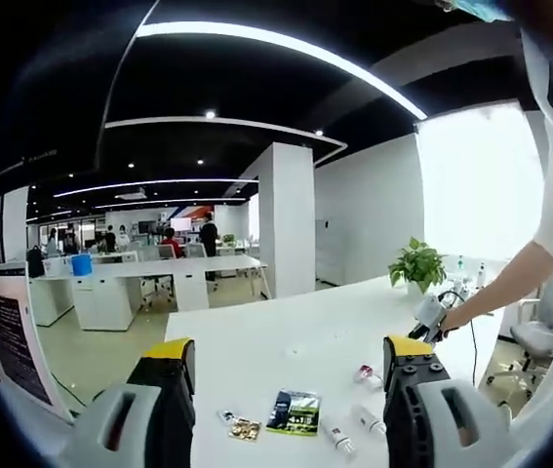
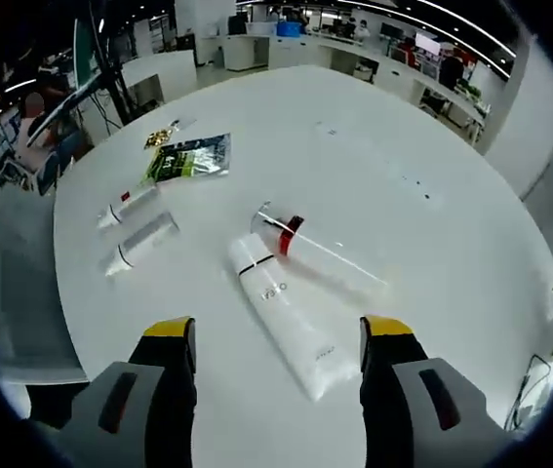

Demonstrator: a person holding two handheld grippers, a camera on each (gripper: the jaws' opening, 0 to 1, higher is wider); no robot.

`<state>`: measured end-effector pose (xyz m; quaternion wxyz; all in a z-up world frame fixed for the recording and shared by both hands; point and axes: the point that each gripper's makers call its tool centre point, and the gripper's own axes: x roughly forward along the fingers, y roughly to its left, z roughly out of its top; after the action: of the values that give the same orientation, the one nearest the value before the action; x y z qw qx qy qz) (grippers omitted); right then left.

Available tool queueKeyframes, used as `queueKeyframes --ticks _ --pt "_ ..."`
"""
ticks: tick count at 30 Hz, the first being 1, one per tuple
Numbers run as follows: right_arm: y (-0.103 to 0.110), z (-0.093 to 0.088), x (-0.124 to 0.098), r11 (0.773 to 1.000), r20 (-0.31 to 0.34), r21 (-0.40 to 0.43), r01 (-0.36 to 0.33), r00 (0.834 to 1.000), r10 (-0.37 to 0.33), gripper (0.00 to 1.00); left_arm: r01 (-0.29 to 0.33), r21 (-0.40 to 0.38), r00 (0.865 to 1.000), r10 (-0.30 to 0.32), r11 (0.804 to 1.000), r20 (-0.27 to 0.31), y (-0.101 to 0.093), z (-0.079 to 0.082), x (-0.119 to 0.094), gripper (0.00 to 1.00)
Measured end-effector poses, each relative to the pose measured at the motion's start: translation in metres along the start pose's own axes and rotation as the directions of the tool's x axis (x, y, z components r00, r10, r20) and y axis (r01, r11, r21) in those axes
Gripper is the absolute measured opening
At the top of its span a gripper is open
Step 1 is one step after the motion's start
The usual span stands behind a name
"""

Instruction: Arrange the skincare products in the storage area until every visible bottle or jar stands upright without overlapping.

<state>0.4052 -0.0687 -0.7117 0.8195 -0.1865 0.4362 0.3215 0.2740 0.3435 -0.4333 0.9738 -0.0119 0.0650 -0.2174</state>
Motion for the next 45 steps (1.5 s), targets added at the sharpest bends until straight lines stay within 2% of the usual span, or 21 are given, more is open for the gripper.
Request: queueKeyframes --ticks 14,29,40,45 --pt "-0.001 -0.008 0.023 0.998 -0.094 -0.038 -0.051 0.994 0.047 0.63 0.018 -0.005 0.999 -0.018 1.000 -0.038 -0.002 -0.011 0.003 0.83" --pt "0.004 -0.018 0.048 0.992 -0.189 -0.068 -0.108 0.978 0.094 0.56 0.002 0.027 0.999 -0.001 1.000 -0.037 0.008 -0.001 0.003 0.84" --pt "0.008 -0.033 0.059 0.985 -0.263 -0.110 -0.134 0.959 0.101 0.49 0.002 0.041 0.999 -0.001 0.999 -0.043 0.010 0.001 0.004 0.84" --pt "0.006 -0.033 0.062 0.983 -0.279 -0.128 -0.134 0.956 0.094 0.48 0.009 0.063 0.998 -0.005 0.998 -0.058 0.008 0.001 0.005 0.84"
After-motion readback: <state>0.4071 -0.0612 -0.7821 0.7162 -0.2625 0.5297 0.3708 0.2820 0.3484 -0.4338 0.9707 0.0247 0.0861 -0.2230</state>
